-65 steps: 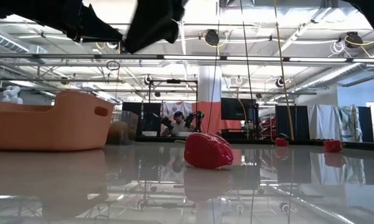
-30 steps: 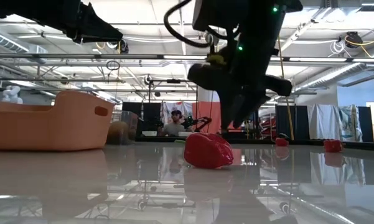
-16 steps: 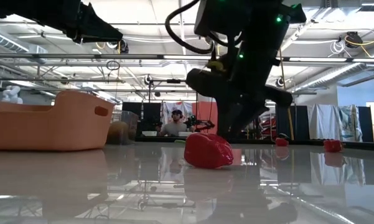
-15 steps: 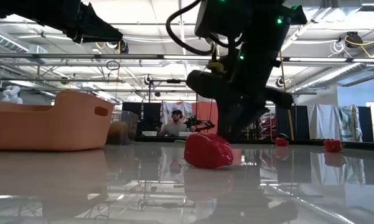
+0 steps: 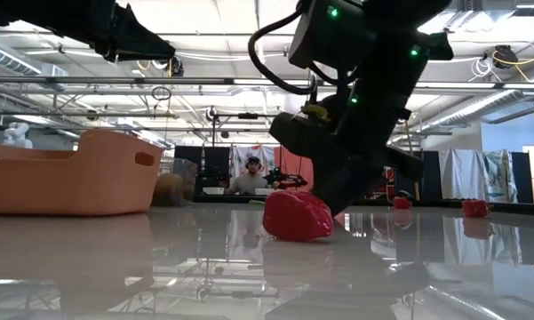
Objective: Sort produce into baskets
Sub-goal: Put the orange chili pepper into the orange bin
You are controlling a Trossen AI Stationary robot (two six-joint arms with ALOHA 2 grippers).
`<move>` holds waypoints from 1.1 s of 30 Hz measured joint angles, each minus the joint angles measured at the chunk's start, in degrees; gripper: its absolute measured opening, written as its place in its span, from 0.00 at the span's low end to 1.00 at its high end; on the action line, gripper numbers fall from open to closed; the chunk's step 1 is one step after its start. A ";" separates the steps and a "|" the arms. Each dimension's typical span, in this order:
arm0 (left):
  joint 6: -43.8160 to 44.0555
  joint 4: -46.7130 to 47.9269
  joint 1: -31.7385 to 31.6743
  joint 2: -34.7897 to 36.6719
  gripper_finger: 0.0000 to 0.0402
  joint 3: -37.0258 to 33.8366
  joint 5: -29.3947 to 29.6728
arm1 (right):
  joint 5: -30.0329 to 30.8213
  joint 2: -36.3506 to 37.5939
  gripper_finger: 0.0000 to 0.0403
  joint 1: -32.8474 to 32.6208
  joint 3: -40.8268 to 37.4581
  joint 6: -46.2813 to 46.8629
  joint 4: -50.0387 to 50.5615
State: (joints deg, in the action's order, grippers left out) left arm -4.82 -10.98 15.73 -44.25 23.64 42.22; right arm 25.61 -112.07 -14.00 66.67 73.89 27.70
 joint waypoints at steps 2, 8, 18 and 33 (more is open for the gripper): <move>0.00 0.00 0.00 0.00 0.33 0.00 0.00 | 0.39 0.00 0.20 -0.15 -0.13 -0.06 0.02; 0.02 0.00 0.00 0.01 0.34 0.00 0.00 | 0.15 0.00 0.02 -0.15 0.29 -4.35 -0.17; 0.00 -0.02 -0.02 0.00 0.33 0.00 0.00 | -0.16 -0.08 0.01 -0.15 7.84 -25.42 -18.81; -0.02 -0.09 -0.04 0.00 0.33 0.00 0.02 | -12.62 -8.92 0.00 4.37 14.46 -43.85 -51.43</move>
State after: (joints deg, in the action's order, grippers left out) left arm -4.84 -11.07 15.68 -44.25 23.64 42.24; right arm 12.98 -120.99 -9.63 81.13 30.04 -23.72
